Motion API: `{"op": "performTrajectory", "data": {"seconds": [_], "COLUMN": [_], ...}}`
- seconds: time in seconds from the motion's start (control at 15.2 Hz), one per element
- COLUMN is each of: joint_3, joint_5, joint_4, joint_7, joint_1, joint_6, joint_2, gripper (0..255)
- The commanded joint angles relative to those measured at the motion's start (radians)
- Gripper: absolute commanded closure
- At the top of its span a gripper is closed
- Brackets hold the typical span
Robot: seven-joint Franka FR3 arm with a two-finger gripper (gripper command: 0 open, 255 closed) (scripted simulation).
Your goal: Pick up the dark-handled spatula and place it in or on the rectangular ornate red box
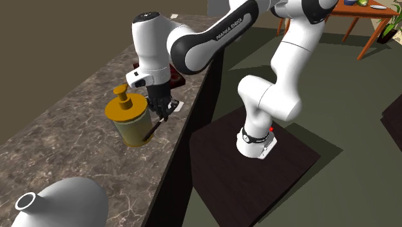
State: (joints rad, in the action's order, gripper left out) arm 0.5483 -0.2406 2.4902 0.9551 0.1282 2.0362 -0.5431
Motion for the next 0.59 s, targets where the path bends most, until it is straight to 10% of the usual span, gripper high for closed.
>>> {"op": "performTrajectory", "data": {"seconds": [0.0,0.53], "joint_3": [-0.006,-0.034], "joint_5": [0.003,0.015], "joint_4": [-0.020,-0.110], "joint_7": [-0.001,-0.005], "joint_1": [0.000,0.004], "joint_6": [-0.027,-0.140], "joint_2": [-0.006,-0.030], "gripper": [255,255]}}
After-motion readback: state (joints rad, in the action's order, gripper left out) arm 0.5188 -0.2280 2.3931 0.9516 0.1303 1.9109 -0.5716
